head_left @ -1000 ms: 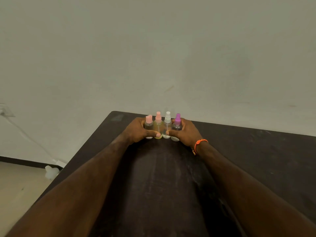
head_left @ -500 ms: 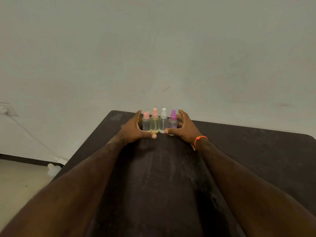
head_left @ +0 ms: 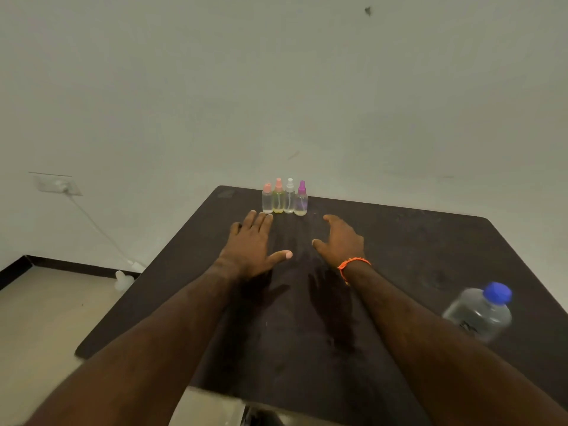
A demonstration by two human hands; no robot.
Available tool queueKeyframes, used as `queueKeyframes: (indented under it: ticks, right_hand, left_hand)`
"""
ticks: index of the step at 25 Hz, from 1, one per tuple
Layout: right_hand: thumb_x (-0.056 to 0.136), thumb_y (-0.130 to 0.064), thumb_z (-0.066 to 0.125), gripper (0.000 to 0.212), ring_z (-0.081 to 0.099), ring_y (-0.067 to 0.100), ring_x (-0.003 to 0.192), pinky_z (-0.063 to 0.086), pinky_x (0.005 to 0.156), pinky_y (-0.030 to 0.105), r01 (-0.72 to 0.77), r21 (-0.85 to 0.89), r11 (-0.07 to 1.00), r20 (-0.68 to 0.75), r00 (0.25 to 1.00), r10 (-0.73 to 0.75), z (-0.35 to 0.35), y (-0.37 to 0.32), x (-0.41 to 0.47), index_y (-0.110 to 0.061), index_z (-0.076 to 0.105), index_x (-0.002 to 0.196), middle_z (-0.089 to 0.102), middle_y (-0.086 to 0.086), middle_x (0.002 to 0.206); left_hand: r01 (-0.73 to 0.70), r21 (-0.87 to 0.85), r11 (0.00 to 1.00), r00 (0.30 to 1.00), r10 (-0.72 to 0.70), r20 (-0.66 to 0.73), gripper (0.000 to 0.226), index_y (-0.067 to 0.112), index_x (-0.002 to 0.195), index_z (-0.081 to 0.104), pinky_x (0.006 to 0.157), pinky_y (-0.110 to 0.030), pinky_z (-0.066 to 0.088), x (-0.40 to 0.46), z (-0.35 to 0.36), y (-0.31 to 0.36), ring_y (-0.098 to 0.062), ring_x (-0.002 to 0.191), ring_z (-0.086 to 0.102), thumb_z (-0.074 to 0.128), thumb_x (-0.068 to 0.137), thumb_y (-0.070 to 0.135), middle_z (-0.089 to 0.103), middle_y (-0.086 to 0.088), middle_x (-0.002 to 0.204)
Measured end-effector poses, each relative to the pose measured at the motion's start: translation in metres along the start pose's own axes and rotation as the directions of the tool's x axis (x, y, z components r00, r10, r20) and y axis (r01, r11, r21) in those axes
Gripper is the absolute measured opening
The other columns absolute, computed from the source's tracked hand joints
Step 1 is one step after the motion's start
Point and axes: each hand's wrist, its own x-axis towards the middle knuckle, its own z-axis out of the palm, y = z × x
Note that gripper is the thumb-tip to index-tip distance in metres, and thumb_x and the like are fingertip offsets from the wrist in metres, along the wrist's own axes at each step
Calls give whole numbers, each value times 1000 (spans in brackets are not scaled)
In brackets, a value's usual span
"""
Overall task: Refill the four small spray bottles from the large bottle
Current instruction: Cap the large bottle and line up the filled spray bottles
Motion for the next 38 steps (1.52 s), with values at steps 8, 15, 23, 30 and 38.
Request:
queueKeyframes:
  ticks: [8, 15, 23, 30, 38]
  right_hand:
    - [90, -48, 59, 76, 16, 28, 152, 20, 120, 52, 240, -405, 882, 100, 971, -218, -24, 41, -137, -29, 25, 155, 20, 4, 165]
    - [94, -45, 58, 66, 28, 26, 148, 27, 117, 51, 251, -368, 895, 85, 968, -237, -55, 59, -190, -31, 31, 153, 27, 2, 162]
    - [94, -54, 49, 39, 57, 15, 110, 45, 91, 37, 212, -508, 835, -140, 936, -323, -106, 126, -265, -32, 65, 121, 67, -9, 119]
    - [87, -50, 68, 76, 55, 19, 129, 48, 105, 41, -183, -121, 976, -192, 969, 157, -131, 180, -270, -26, 33, 150, 48, -2, 150]
    - [90, -29, 69, 87, 57, 24, 129, 49, 105, 41, -107, 221, 969, -151, 978, 142, -122, 162, -243, -37, 12, 155, 49, -1, 150]
  left_hand:
    - [-110, 40, 993, 993, 109, 43, 119, 17, 166, -1, 126, -61, 6, -91, 8, 64, -31, 160, -12, 21, 80, 96, 1, -9, 175]
    - [-217, 43, 975, 976, 215, 44, 114, 22, 166, -2, 125, -64, 3, -109, -4, 103, -34, 160, -10, 32, 83, 92, 1, -7, 175]
    - [-418, -30, 908, 899, 418, 128, 122, 37, 164, -8, 123, -66, -4, -105, 6, 181, -33, 159, -13, 54, 74, 91, 2, -6, 175]
    - [-376, -397, 837, 894, 441, 81, 110, 48, 160, -17, 122, -60, 8, -91, 18, 250, -31, 158, 17, 56, 85, 82, 31, -5, 168]
    - [-291, -701, 650, 889, 454, 52, 101, 49, 160, 19, 125, -54, 23, -64, 21, 270, -11, 142, 50, 73, 78, 70, 63, 21, 141]
